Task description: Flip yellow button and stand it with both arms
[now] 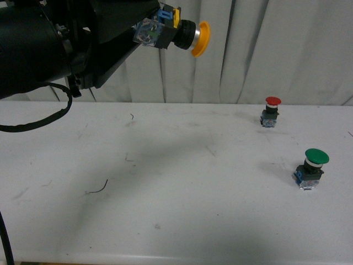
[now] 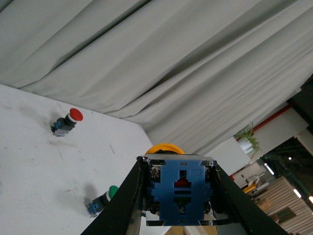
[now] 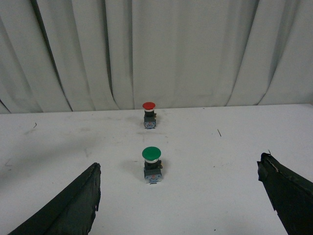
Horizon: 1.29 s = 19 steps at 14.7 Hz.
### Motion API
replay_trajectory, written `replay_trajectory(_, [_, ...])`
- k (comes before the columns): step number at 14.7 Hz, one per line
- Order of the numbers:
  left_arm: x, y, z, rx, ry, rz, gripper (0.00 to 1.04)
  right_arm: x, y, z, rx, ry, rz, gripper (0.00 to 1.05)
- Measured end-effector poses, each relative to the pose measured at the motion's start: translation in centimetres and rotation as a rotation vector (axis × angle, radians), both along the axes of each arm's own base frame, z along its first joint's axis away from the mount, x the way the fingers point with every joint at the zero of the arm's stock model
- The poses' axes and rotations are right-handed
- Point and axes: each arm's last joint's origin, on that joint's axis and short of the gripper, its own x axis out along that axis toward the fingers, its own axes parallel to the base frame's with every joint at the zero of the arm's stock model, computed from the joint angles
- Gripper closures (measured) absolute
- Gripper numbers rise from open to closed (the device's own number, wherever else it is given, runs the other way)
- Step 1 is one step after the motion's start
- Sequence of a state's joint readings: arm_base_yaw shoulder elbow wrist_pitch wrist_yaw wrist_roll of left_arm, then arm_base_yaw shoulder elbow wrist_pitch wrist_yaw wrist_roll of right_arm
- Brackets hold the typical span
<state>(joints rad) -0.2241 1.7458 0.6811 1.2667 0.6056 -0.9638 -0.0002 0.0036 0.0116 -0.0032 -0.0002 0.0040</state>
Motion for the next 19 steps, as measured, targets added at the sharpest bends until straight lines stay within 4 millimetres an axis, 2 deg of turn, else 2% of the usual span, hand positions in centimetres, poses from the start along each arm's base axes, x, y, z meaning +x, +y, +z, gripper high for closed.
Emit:
replay_trajectory(1, [-0.5, -1.2, -0.4, -0.062, 0.072, -0.045, 0.72, 0.0, 0.0, 0.0, 0.0, 0.0, 0.0, 0.06])
replay_trajectory(2, [-0.8, -1.6, -1.2, -0.065, 0.114, -0.063, 0.72, 0.0, 0.0, 0.0, 0.0, 0.0, 0.0, 0.06])
replay_trajectory(12, [-0.3, -2.0, -0.6, -0.067, 0.089, -0.075, 0.73, 0.0, 0.0, 0.0, 0.0, -0.003, 0.001, 0.06])
replay_trajectory(15, [-0.3, -2.0, -0.6, -0.066, 0.083, -0.074, 0.73, 0.2, -0.1, 0.6, -0.006, -0.063, 0.043, 0.06])
replay_trajectory(17, [-0.3, -2.0, -0.5, -0.065, 0.081, -0.072, 0.73, 0.6, -0.4, 1.4, -0.02, -0.127, 0.075, 0.06])
replay_trajectory(19, [-0.3, -2.1, -0.5, -0.064, 0.08, -0.075, 0.73, 2.5, -0.7, 1.5, -0.027, -0.127, 0.118, 0.06])
